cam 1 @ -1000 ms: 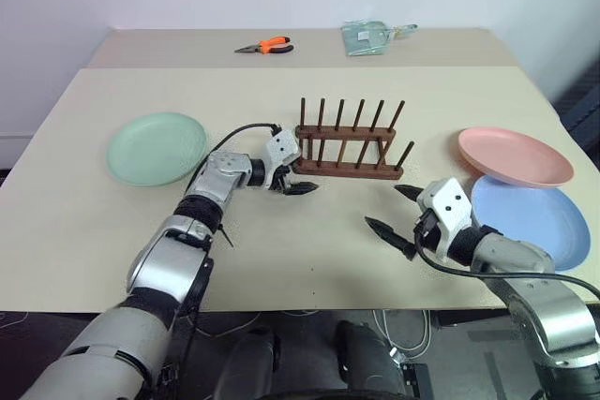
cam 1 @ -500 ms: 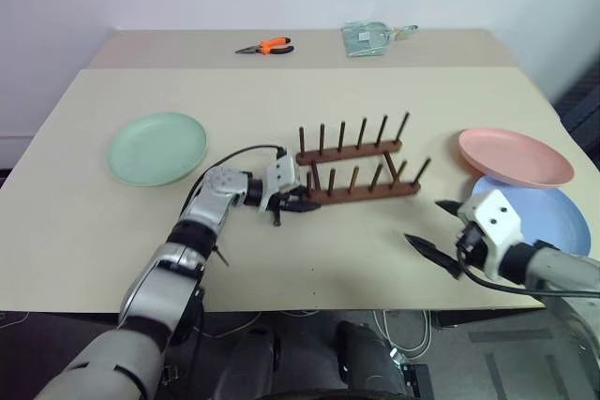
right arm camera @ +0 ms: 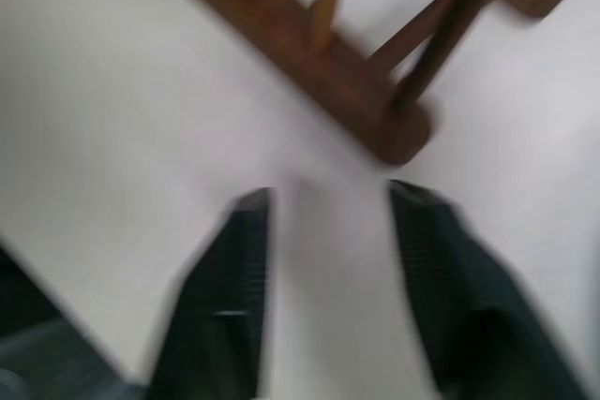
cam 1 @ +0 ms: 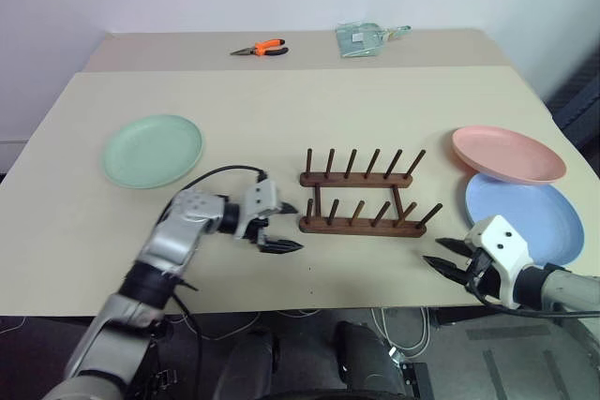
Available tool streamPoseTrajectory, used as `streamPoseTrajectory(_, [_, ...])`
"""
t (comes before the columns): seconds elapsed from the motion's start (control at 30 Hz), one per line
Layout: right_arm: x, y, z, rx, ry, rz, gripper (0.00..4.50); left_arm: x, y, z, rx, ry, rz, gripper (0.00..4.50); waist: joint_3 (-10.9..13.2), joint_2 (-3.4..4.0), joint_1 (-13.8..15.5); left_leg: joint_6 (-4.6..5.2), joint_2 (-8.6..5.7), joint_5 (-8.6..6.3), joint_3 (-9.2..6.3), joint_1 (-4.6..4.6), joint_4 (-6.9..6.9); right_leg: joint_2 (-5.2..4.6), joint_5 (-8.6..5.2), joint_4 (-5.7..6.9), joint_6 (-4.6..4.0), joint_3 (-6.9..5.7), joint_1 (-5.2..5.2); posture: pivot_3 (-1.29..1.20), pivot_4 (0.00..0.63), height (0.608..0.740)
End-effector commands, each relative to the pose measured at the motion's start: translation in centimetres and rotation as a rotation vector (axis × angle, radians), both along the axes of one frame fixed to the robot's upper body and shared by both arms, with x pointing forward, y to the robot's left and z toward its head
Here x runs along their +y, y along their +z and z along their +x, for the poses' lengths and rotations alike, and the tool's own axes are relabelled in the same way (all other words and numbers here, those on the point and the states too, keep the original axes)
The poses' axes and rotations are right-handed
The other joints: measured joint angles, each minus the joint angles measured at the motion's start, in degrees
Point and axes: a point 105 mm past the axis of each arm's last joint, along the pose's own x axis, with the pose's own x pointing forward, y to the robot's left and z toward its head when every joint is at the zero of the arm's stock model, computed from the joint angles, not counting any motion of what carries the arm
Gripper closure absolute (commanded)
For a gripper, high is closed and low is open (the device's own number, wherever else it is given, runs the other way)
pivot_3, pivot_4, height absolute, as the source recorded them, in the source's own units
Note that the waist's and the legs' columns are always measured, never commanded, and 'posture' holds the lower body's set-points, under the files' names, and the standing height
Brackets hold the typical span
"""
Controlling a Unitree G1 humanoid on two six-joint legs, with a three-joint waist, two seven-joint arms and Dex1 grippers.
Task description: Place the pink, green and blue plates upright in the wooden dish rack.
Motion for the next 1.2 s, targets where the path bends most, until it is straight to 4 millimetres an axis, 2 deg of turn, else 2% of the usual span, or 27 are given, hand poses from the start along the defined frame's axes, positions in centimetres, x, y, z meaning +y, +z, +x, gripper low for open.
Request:
streamPoseTrajectory(0.03, [1.7, -0.3, 0.3, -0.037, 0.056, -0.027, 4.5, -1.8, 0.2, -2.4, 0.022, -0.033, -0.031, 2.71, -0.03, 0.04, 0.3, 0.0, 0.0, 0.0, 0.0, -0.01, 0.02, -0.02, -0.02, -0.03, 0.0, 0.01, 0.01, 0.0, 0.15, 0.74])
streamPoseTrajectory(0.07, [1.7, -0.8, 0.8, -0.042, 0.045, -0.045, 4.5, -2.7, 0.1, -2.6, 0.015, -0.024, -0.037, 3.15, -0.03, 0.04, 0.66, -0.01, 0.0, 0.0, 0.02, -0.02, 0.05, -0.04, -0.03, -0.08, -0.01, 0.02, 0.05, 0.0, 0.15, 0.74])
streamPoseTrajectory(0.13, [1.5, -1.6, 1.6, -0.046, 0.024, -0.07, 4.5, -3.9, -0.1, -2.6, 0.0, -0.01, -0.039, 3.15, -0.02, 0.04, 1.16, -0.01, -0.01, 0.0, -0.07, -0.11, 0.18, -0.08, -0.05, -0.13, 0.0, 0.0, 0.1, 0.0, 0.15, 0.74])
streamPoseTrajectory(0.2, [1.1, -2.3, 3.1, -0.081, -0.004, -0.142, 4.5, -5.7, -0.7, -1.6, -0.105, 0.039, -0.009, 3.15, -0.04, 0.0, 1.49, -0.01, -0.05, 0.0, -0.02, -0.14, 0.25, -0.1, -0.04, -0.19, 0.0, 0.04, 0.14, 0.0, 0.15, 0.74])
streamPoseTrajectory(0.3, [0.3, -2.5, 5.8, -0.167, -0.062, -0.241, 4.5, -7.4, -1.7, 1.2, -0.199, 0.21, 0.033, 3.15, -0.14, -0.14, 1.88, -0.01, -0.14, 0.0, 0.02, -0.05, 0.3, -0.09, -0.03, -0.18, 0.01, 0.04, 0.24, 0.0, 0.15, 0.74])
streamPoseTrajectory(0.37, [-0.1, -2.3, 7.5, -0.225, -0.102, -0.299, 4.5, -7.6, -1.9, 3.3, -0.222, 0.352, 0.038, 3.15, -0.22, -0.16, 1.96, -0.01, -0.14, 0.0, 0.02, 0.0, 0.32, -0.06, -0.02, -0.14, 0.0, 0.04, 0.28, 0.0, 0.15, 0.74])
streamPoseTrajectory(0.43, [0.0, -2.1, 8.9, -0.263, -0.121, -0.314, 4.5, -7.6, -2.1, 4.6, -0.24, 0.424, 0.042, 3.15, -0.3, -0.22, 1.95, -0.01, -0.16, 0.01, 0.01, 0.04, 0.33, -0.05, -0.01, -0.11, 0.0, 0.04, 0.29, 0.0, 0.15, 0.74])
streamPoseTrajectory(0.63, [0.0, -0.9, 11.0, -0.322, -0.133, -0.303, 4.5, -7.2, -1.5, 6.3, -0.259, 0.483, 0.027, 3.15, -0.4, -0.08, 1.76, -0.01, -0.16, 0.02, 0.01, 0.07, 0.26, 0.0, 0.09, -0.05, 0.16, 0.04, 0.23, 0.0, 0.15, 0.74])
streamPoseTrajectory(0.67, [0.1, -0.6, 10.8, -0.305, -0.115, -0.277, 4.25, -7.2, -1.4, 6.2, -0.265, 0.464, 0.022, 3.19, -0.41, -0.06, 1.73, -0.02, -0.16, 0.02, 0.01, 0.06, 0.26, 0.0, 0.1, -0.04, 0.16, 0.04, 0.23, 0.0, 0.15, 0.74])
streamPoseTrajectory(0.73, [-0.6, 1.4, 10.5, -0.341, -0.09, -0.286, 3.65, -7.5, -0.6, 5.5, -0.275, 0.404, -0.007, 3.21, -0.41, -0.06, 1.6, -0.02, -0.15, 0.02, 0.01, 0.06, 0.25, 0.01, 0.09, -0.04, 0.17, 0.03, 0.23, 0.0, 0.15, 0.74])
streamPoseTrajectory(0.83, [-2.1, 4.8, 10.1, -0.424, -0.092, -0.333, 2.27, -8.4, 1.1, 3.9, -0.288, 0.297, -0.101, 3.21, -0.34, 0.07, 1.31, -0.01, -0.16, 0.02, 0.01, -0.04, 0.22, 0.01, 0.1, -0.05, 0.18, 0.04, 0.12, 0.0, 0.15, 0.74])
streamPoseTrajectory(0.93, [-5.5, 8.0, 9.6, -0.486, -0.123, -0.512, 0.78, -9.3, 2.9, 1.9, -0.255, 0.193, -0.225, 3.21, -0.26, 0.2, 1.16, -0.01, -0.17, 0.02, 0.04, -0.11, 0.21, -0.01, 0.1, -0.05, 0.18, 0.07, 0.04, 0.0, 0.15, 0.74])
streamPoseTrajectory(1.03, [-8.6, 8.4, 9.2, -0.458, -0.122, -0.721, 0.78, -9.9, 3.9, 0.8, -0.185, 0.133, -0.313, 3.21, -0.26, 0.19, 1.61, -0.01, -0.16, 0.02, 0.05, -0.13, 0.23, -0.03, 0.03, -0.1, 0.06, 0.06, 0.07, 0.0, 0.15, 0.74])
streamPoseTrajectory(1.2, [-12.6, 6.9, 9.6, -0.395, -0.146, -0.92, 0.78, -10.5, 4.8, 0.0, -0.156, 0.069, -0.357, 3.21, -0.26, 0.2, 1.38, -0.01, -0.16, 0.01, 0.15, -0.09, 0.24, -0.03, -0.01, -0.13, 0.0, 0.08, 0.11, 0.0, 0.15, 0.74])
